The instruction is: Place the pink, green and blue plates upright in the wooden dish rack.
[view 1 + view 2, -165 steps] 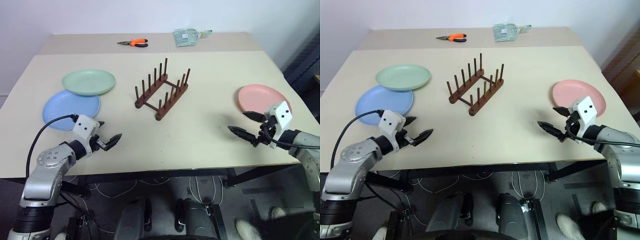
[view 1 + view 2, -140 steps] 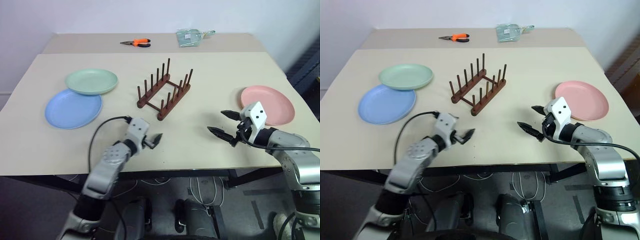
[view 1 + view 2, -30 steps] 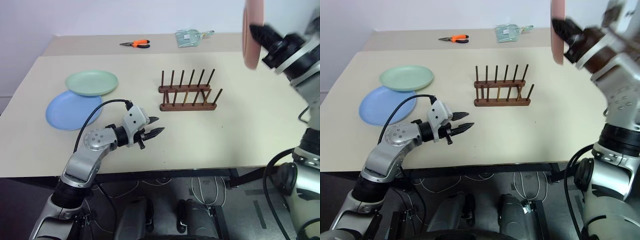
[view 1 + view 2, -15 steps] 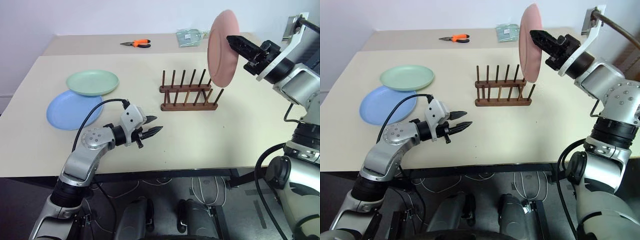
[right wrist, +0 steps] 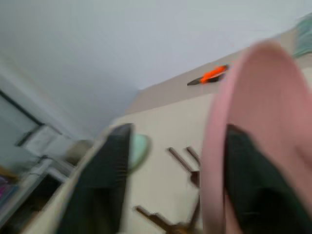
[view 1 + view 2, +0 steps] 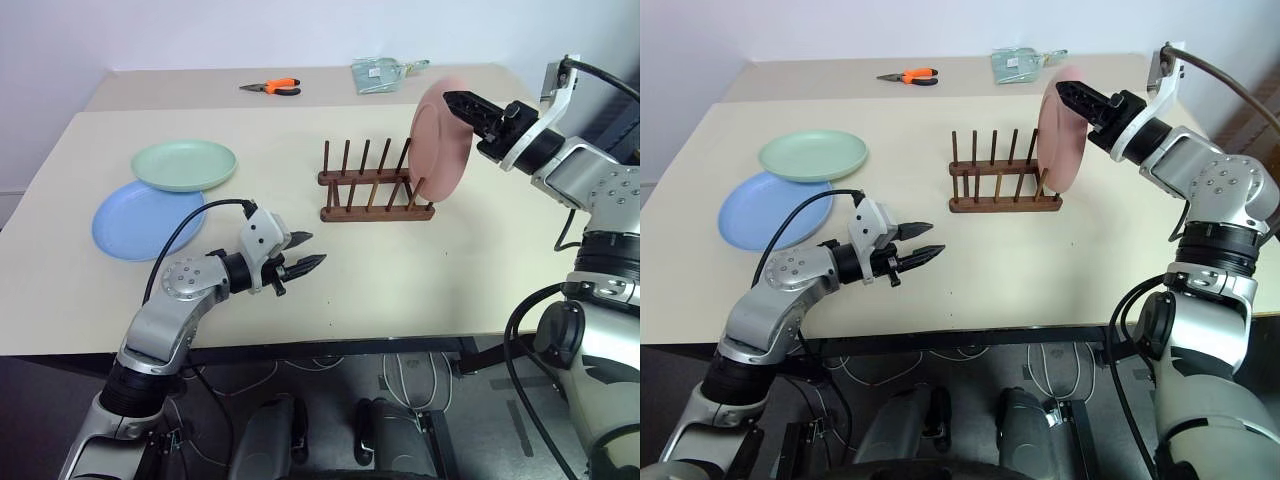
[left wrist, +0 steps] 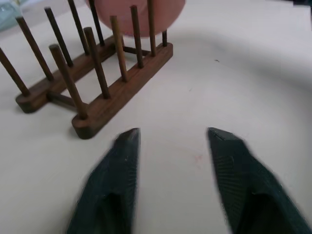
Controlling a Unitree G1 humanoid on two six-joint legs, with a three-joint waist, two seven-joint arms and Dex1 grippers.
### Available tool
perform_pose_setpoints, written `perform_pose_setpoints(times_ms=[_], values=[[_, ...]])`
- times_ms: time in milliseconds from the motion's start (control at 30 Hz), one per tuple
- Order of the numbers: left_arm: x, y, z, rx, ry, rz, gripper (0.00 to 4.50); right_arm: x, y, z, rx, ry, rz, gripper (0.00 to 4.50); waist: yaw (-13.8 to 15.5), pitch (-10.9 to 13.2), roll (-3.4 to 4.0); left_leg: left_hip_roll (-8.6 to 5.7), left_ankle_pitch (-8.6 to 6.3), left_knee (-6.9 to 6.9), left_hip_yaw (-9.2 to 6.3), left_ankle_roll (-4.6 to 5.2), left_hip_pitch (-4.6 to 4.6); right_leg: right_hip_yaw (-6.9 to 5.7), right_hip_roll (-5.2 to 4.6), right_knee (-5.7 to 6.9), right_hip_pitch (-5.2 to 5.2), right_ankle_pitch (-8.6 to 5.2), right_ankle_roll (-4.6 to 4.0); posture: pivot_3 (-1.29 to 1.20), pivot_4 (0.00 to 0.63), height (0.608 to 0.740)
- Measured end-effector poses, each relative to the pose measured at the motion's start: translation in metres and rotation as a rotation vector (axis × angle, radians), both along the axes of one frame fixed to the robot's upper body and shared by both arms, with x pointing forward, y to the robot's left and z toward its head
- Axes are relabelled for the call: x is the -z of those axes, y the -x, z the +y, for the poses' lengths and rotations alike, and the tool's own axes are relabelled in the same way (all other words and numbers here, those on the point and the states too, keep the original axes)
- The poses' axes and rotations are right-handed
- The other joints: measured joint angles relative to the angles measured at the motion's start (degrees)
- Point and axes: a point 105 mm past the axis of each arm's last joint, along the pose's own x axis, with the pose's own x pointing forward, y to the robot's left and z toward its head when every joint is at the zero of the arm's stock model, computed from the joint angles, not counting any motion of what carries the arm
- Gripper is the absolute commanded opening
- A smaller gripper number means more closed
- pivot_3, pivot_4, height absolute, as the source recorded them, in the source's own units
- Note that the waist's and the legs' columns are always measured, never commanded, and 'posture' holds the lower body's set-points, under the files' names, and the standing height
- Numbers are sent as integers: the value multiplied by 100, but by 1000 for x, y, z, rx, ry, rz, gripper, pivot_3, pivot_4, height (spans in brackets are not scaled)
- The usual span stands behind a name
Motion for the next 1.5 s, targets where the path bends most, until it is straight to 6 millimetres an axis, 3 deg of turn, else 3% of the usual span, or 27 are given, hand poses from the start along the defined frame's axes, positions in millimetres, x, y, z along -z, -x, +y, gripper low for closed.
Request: perform_pose_setpoints(times_ms=[33, 133, 200, 300, 400, 467, 533, 667, 800, 900, 1067, 1133, 1233, 1333, 1500], values=[[-4, -3, 3, -32, 44, 8, 4232, -5, -3, -1, 50, 70, -62, 3521, 1, 1, 2, 0, 0, 0, 1, 0, -2, 2, 0, 1, -2, 0, 1, 0, 150, 740], [-29, -22, 17, -189, 189, -21, 4411, -28, 0, -8, 180, 272, -269, 3521, 31, 4, 1, -1, 1, 2, 1, -1, -5, 2, 1, 2, -3, 0, 8, 0, 150, 740], [-57, -46, 42, -385, 334, -60, 4411, -48, 7, -11, 256, 385, -409, 3521, 38, 5, -4, -1, 1, 6, -3, -1, -6, 2, 2, 0, 0, 3, 14, 0, 150, 740], [-89, -74, 99, -751, 473, -110, 4411, -68, 18, -15, 337, 497, -554, 3521, 18, 4, -7, -2, 1, 4, 0, -1, 0, 2, 4, 0, 4, 3, 17, 0, 150, 740], [-77, -90, 153, -1099, 483, -3, 4500, -68, 30, -10, 311, 598, -622, 4406, 8, 4, -7, -1, 2, 1, 1, -2, 2, 2, 6, 0, 4, 2, 19, 0, 150, 740], [-53, -92, 183, -1267, 496, 129, 4500, -57, 42, 11, 205, 671, -667, 4462, -18, 5, -8, 0, 2, 0, 1, -2, 2, 2, 6, 0, 4, 2, 20, 0, 150, 740], [-37, -92, 193, -1319, 526, 218, 4500, -44, 51, 31, 88, 703, -674, 4462, -5, 10, -17, -1, 3, 4, 0, -3, 2, 1, 4, 2, 4, 2, 20, 0, 150, 740], [-36, -100, 192, -1306, 608, 302, 4500, -11, 81, 74, -179, 723, -647, 4462, 65, 18, -49, -6, 2, 9, -15, -6, 0, -7, 1, -3, 16, 3, 22, 0, 150, 740], [-28, -114, 190, -1294, 630, 413, 4500, 5, 95, 93, -261, 703, -626, 4462, 43, 17, -53, -9, 2, 9, -14, -7, 2, -7, 3, -5, 16, 6, 27, 0, 150, 740], [-18, -125, 185, -1284, 683, 517, 3610, 14, 99, 99, -279, 705, -609, 4500, 33, 21, -60, -9, 2, 8, -12, -7, 2, -7, 4, -5, 13, 6, 27, 0, 150, 740], [-10, -133, 187, -1302, 782, 586, 1113, 28, 96, 97, -262, 734, -566, 4500, 26, 28, -73, -9, 2, 7, -10, -9, 2, -5, 3, -4, 11, 6, 27, 0, 150, 740], [-18, -135, 188, -1282, 820, 552, 121, 28, 95, 96, -253, 737, -566, 4500, 25, 29, -77, -8, 3, 7, -10, -11, 2, -5, 3, -4, 11, 6, 27, 0, 150, 740], [-42, -136, 186, -1210, 823, 414, 50, 28, 95, 96, -251, 741, -561, 4500, 22, 29, -79, -9, 3, 6, -8, -12, 2, -6, 4, -4, 11, 6, 27, 0, 150, 740], [-73, -121, 170, -1066, 732, 190, 50, 31, 91, 97, -228, 809, -576, 4500, 15, 30, -80, -9, 2, 2, -7, -12, 2, -2, 1, -6, 11, 6, 26, 0, 150, 740], [-110, -84, 86, -729, 655, 81, 50, 42, 79, 128, -239, 972, -674, 4500, 18, 31, -81, -9, 5, 6, -9, -22, 5, 2, 1, -3, 12, 6, 26, 0, 150, 740]])
